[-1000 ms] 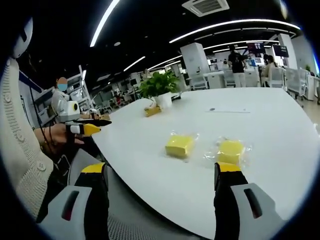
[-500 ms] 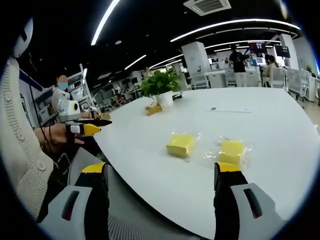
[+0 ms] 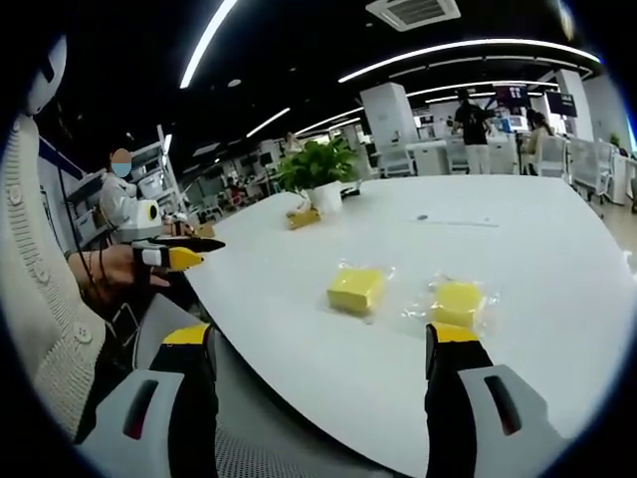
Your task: Compare the silicone blocks by pressing each to a similar depth, holding the contact briefly, and releasing to observe deformation and rebound differences across the visible hardness samples.
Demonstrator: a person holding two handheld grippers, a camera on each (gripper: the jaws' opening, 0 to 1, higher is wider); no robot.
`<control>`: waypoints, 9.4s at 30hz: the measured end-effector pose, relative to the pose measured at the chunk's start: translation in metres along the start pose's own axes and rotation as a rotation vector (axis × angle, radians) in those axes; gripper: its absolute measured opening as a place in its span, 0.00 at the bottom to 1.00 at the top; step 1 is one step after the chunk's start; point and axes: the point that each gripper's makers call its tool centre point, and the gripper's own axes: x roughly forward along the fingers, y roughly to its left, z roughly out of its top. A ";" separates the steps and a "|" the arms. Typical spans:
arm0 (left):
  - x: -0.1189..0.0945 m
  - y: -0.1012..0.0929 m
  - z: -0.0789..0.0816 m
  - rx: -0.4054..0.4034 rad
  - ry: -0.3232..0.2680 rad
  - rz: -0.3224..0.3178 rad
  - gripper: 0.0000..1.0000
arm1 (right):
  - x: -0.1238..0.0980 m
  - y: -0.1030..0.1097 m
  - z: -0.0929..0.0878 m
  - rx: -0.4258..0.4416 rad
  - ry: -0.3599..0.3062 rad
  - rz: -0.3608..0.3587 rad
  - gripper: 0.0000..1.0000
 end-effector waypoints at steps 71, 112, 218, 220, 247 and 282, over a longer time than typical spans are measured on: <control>0.254 0.099 -0.069 -0.785 0.153 -0.246 0.13 | 0.026 -0.064 -0.007 0.046 0.228 -0.140 0.77; 0.201 0.007 0.022 -0.117 0.174 -0.354 0.00 | 0.014 -0.037 0.029 -0.053 0.064 -0.085 0.75; 0.073 -0.149 0.187 0.408 -0.035 -0.616 0.00 | 0.089 0.047 0.138 -0.657 0.448 0.510 0.06; 0.072 -0.150 0.187 0.417 -0.035 -0.612 0.00 | 0.088 0.048 0.138 -0.671 0.438 0.500 0.05; 0.071 -0.154 0.189 0.441 -0.038 -0.595 0.00 | 0.082 0.044 0.139 -0.674 0.420 0.506 0.09; 0.077 -0.156 0.195 0.415 -0.068 -0.565 0.00 | 0.092 0.049 0.145 -0.678 0.359 0.538 0.35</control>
